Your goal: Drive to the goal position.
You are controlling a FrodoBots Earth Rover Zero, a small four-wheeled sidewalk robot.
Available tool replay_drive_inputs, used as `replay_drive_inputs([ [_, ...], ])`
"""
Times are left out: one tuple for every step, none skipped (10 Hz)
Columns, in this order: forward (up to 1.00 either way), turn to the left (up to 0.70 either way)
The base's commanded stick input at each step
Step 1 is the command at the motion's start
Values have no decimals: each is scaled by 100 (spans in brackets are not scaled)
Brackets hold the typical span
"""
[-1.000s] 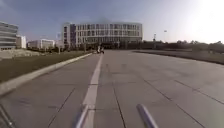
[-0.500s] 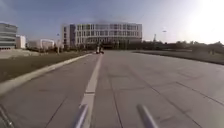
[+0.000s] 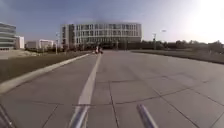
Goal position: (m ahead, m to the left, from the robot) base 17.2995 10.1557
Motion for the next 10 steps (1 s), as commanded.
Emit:
replay_drive_inputs([
  [70,-14],
  [70,-14],
  [70,-14],
  [70,-14],
  [70,-14],
  [70,-14],
  [70,-2],
  [70,0],
  [70,0],
  [70,0],
])
